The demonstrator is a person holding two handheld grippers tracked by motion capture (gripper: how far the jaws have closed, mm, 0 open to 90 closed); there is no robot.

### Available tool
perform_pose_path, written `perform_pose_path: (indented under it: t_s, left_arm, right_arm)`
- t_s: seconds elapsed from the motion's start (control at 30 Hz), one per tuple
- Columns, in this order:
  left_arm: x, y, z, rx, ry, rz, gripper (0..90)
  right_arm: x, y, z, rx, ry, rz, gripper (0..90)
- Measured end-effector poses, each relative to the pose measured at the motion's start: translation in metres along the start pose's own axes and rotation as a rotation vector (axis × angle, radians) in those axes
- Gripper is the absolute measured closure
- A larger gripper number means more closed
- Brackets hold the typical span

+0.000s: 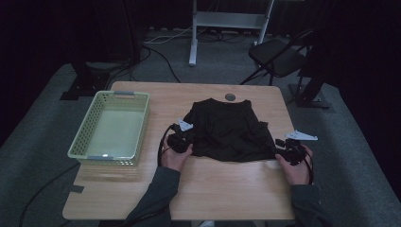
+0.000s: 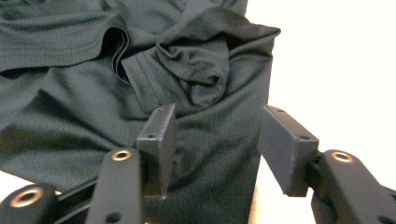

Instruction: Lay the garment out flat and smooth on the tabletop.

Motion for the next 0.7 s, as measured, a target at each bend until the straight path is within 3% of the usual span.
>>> perform_pose_path:
  t_s: [0.3,0.7]
  left_arm:
    - [0.006,-0.006,-0.002,-0.007,-0.001,-0.021,84.9]
    - [0.005,-0.007,-0.001,-0.007,-0.001,-0.015,84.5]
  right_arm:
    - [0.005,0.016,-0.007,-0.020,0.020,-0.011,61.1]
    - [0.026,0.032,-0.024,-0.076,0.007,-0.027,62.6]
Point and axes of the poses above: each handheld gripper's, and its own axes: x roughly forward along the jaws, y roughly out of its top, z roughly to its right, the point moved 1 cm from there along x, roughly forward along the jaws, and after that the axes turned 7 degrees about x, right-handed, at the moved point
